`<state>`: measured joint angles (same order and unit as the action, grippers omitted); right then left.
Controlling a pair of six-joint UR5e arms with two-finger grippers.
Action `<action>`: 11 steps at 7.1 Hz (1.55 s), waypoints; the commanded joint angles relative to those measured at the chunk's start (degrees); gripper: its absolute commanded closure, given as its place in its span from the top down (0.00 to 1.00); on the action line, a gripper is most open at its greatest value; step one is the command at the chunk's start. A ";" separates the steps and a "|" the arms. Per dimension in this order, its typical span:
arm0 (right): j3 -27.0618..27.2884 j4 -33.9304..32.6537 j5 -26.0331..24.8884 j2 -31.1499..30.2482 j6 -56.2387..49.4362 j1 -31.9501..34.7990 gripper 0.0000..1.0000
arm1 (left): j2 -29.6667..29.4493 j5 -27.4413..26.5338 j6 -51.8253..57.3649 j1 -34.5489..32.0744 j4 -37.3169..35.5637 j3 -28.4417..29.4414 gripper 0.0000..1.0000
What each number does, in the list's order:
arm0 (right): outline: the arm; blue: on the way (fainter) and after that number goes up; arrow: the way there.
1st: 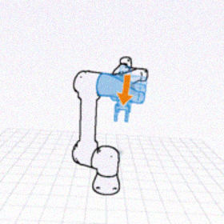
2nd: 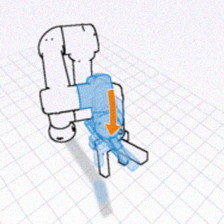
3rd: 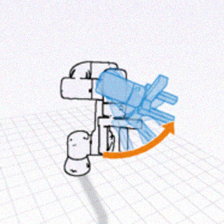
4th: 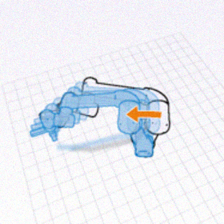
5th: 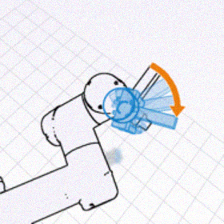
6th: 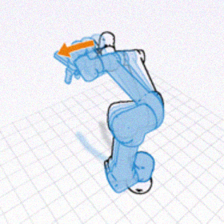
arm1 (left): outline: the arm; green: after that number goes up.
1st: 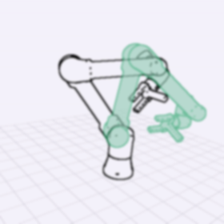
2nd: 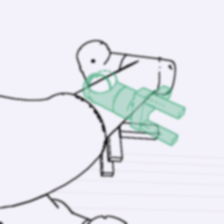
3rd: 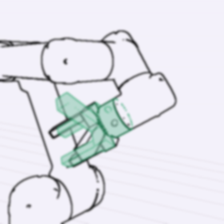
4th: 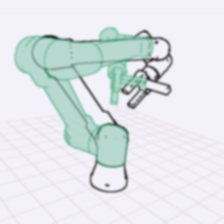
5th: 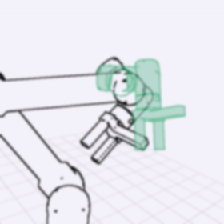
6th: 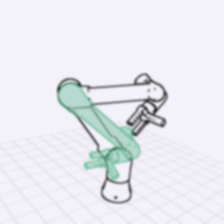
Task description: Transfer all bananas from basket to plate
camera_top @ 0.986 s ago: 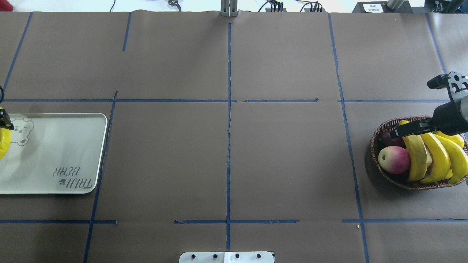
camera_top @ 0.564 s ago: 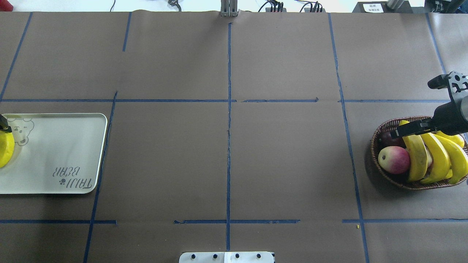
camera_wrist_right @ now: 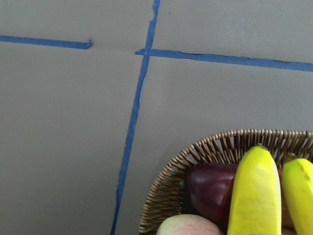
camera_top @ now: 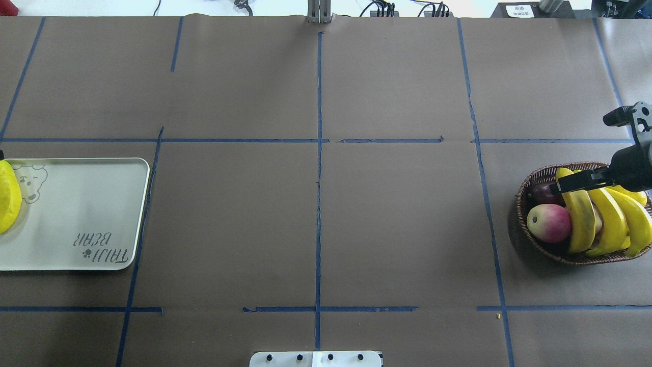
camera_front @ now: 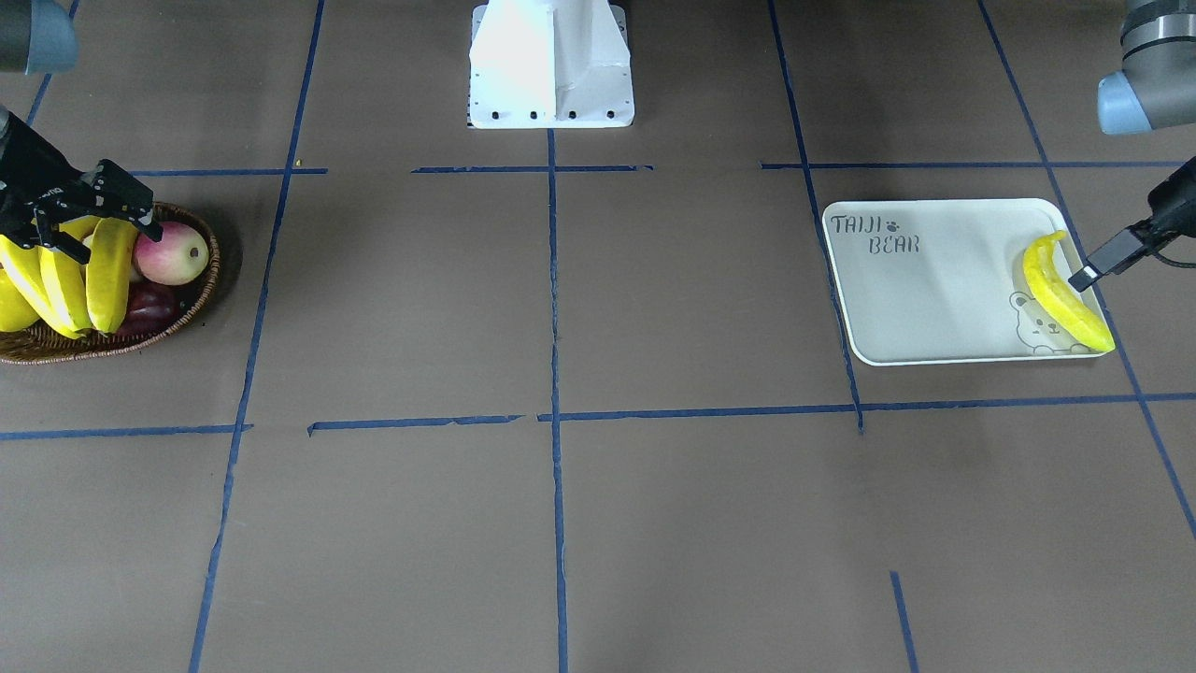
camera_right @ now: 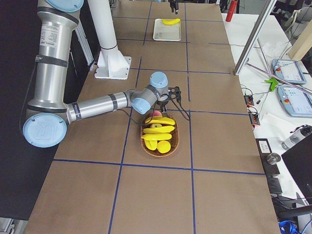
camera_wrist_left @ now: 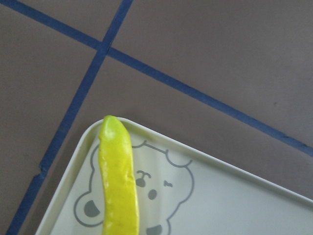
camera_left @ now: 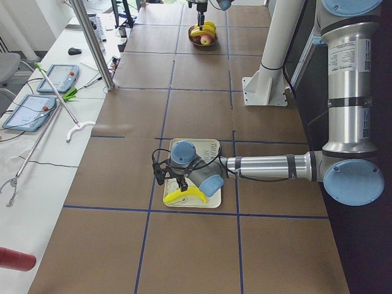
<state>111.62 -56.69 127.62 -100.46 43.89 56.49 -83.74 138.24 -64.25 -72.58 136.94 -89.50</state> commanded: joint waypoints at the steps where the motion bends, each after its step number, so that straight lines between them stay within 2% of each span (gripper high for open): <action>1: 1.23 0.17 -4.73 -4.02 0.14 -0.50 0.99 | -0.02 1.42 -0.08 -0.81 -0.01 -1.47 1.00; 2: 1.84 0.18 -7.10 -4.91 0.14 -2.16 0.97 | 0.07 1.42 -0.26 -0.90 -0.01 -1.82 1.00; 5: 3.60 -0.35 -7.99 -5.79 0.40 -4.72 0.84 | 0.16 1.42 -0.52 -0.90 0.08 -1.91 1.00; 7: 4.49 -4.21 -11.76 -6.23 0.32 -7.26 0.74 | 0.25 1.42 -0.52 -0.90 0.08 -1.91 1.00; 8: 4.49 -4.31 -14.21 -7.02 0.32 -9.02 0.71 | 0.25 1.42 -0.52 -0.81 0.08 -1.82 1.00; 11: 4.49 -4.92 -15.64 -6.85 0.23 -11.40 0.66 | 0.25 1.42 -0.52 -0.81 0.08 -1.47 1.00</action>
<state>116.13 -61.47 112.53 -107.33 44.19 45.92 -83.50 139.66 -64.78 -73.40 137.02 -91.14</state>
